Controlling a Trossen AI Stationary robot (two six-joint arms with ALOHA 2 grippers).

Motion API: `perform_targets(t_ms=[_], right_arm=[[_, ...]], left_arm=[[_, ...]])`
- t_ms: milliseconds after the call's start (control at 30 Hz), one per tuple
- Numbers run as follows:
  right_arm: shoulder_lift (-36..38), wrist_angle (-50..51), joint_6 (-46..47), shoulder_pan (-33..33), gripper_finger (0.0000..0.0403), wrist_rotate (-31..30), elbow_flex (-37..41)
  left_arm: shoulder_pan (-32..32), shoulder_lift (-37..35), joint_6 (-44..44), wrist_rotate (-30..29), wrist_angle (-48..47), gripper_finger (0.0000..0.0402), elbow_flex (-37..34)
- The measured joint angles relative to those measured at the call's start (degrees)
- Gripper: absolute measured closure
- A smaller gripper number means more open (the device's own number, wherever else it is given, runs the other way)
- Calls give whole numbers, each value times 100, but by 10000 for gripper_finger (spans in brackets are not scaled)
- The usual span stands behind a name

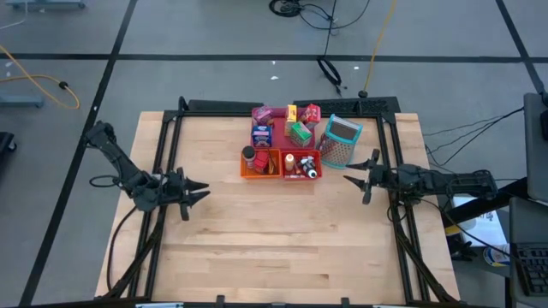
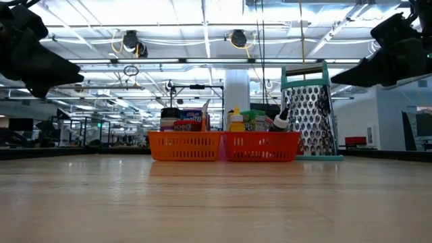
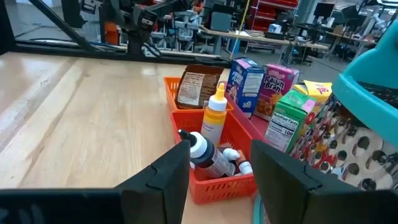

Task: Pick & Place Kitchen Items
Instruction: Return to home position

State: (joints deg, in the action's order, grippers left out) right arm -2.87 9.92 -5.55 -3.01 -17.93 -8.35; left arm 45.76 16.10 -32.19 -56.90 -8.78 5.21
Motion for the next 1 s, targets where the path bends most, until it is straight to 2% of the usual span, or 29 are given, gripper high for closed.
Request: perform_targets(t_ms=[233,1000], right_arm=[[-24,-291,27,0,243,0,25],[-24,-321,31,0,243,7,25]], left_arm=[[-2,0,59,2,0,273,0],[-2,2,42,3,0,272,2]])
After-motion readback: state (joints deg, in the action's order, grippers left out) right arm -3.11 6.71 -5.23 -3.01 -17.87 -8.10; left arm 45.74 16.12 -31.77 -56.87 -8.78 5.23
